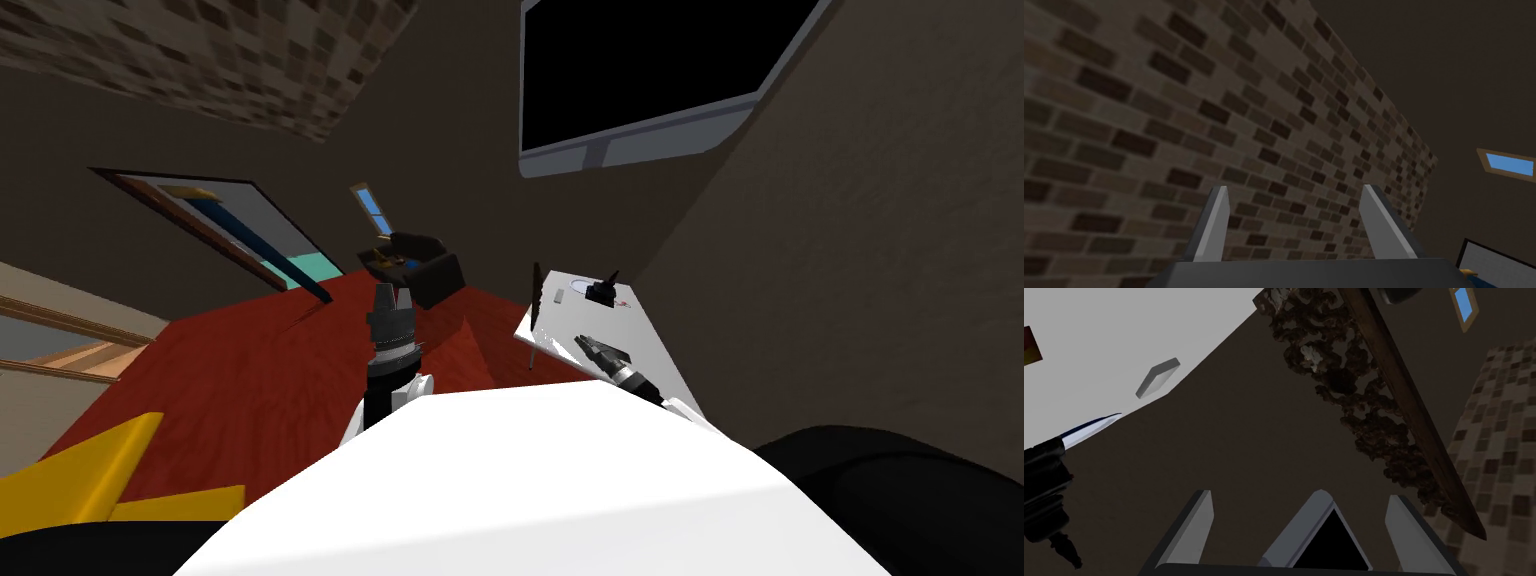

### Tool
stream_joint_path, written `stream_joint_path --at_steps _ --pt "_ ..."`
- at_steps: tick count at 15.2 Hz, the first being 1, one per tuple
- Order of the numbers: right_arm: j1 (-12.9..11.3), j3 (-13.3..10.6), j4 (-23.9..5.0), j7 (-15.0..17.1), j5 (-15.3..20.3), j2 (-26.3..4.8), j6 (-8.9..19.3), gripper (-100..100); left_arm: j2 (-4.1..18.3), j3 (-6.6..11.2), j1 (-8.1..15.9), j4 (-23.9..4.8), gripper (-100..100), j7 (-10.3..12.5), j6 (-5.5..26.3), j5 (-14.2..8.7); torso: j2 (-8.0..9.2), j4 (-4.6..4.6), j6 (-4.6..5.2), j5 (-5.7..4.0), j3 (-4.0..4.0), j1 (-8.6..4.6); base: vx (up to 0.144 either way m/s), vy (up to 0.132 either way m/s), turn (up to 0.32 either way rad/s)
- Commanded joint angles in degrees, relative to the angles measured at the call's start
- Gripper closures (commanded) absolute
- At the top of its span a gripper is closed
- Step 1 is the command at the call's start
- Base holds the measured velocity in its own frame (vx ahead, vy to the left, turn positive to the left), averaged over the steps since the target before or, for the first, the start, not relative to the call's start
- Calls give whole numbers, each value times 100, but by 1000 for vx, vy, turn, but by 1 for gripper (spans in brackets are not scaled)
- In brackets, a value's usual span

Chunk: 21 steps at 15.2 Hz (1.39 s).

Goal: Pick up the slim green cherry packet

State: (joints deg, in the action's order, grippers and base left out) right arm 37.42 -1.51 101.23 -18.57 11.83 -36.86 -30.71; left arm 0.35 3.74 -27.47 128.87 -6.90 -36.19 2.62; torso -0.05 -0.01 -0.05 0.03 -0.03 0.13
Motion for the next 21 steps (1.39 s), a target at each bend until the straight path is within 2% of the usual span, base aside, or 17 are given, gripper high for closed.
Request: stream_joint_path --at_steps 1,2,3,4,5,6,7,8,9,11,12,13,16,17,18,20,21 --pt "73 15 -160 -59 90 -285 4 -100 0 0 0 0 0 0 0 0 0 0 0 0 0 0 19 37 208" --pt "73 15 -160 -59 90 -285 4 -100 0 0 -1 0 0 0 0 0 -1 0 2 0 0 -1 18 25 41" --pt "143 19 -418 -145 212 -479 -28 -100 0 1 -1 0 0 0 0 0 0 0 5 0 0 -2 22 36 135" --pt "143 19 -418 -145 212 -542 -28 -100 0 0 -1 0 0 0 0 0 -2 0 2 0 -1 -2 25 38 182" --pt "215 20 -679 -232 335 -723 -59 -100 0 0 -1 0 0 0 0 0 -2 0 2 0 -1 -1 31 52 274" --pt "215 20 -679 -232 335 -794 -59 -100 0 0 0 0 0 0 0 0 -5 -1 -1 1 -2 3 35 47 210" --pt "287 18 -926 -320 461 -997 -90 -100 0 0 -1 0 0 0 0 0 -6 -1 2 1 -3 3 37 44 225" --pt "287 18 -942 -320 461 -1041 -90 -100 0 0 0 0 0 0 0 0 -7 -1 1 1 -4 3 34 42 176" --pt "359 13 -1206 -409 588 -1200 -121 -100 0 0 -1 0 0 0 0 0 -7 -1 3 1 -4 3 31 44 213" --pt "359 13 -1206 -409 588 -1281 -121 -100 0 0 -1 0 0 0 0 0 -6 -1 3 2 -4 4 27 36 111" --pt "432 4 -1469 -498 716 -1485 -150 -100 0 1 -1 0 0 0 0 0 -3 -1 5 2 -2 2 25 30 162" --pt "432 4 -1469 -498 716 -1513 -150 -100 0 0 -1 0 0 0 0 0 -3 0 2 1 -2 1 26 28 184" --pt "576 -27 -1971 -676 974 -1932 -207 -100 0 1 -1 0 0 0 0 0 -7 -1 2 1 -4 0 37 37 235" --pt "576 -27 -1989 -676 974 -1950 -207 -100 0 0 0 0 0 0 0 0 -8 -2 0 2 -5 2 39 36 176" --pt "647 -49 -2194 -764 1103 -2153 -233 -100 0 1 -1 0 0 0 0 0 -8 -1 3 1 -5 2 41 42 215" --pt "647 -49 -2244 -764 1103 -2153 -233 -100 0 1 -1 0 0 0 0 0 -10 -2 3 1 -5 4 39 28 116" --pt "718 -76 -2398 -851 1231 -2343 -259 -100 0 1 -1 0 0 0 0 0 -7 -1 6 1 -4 1 30 28 163"
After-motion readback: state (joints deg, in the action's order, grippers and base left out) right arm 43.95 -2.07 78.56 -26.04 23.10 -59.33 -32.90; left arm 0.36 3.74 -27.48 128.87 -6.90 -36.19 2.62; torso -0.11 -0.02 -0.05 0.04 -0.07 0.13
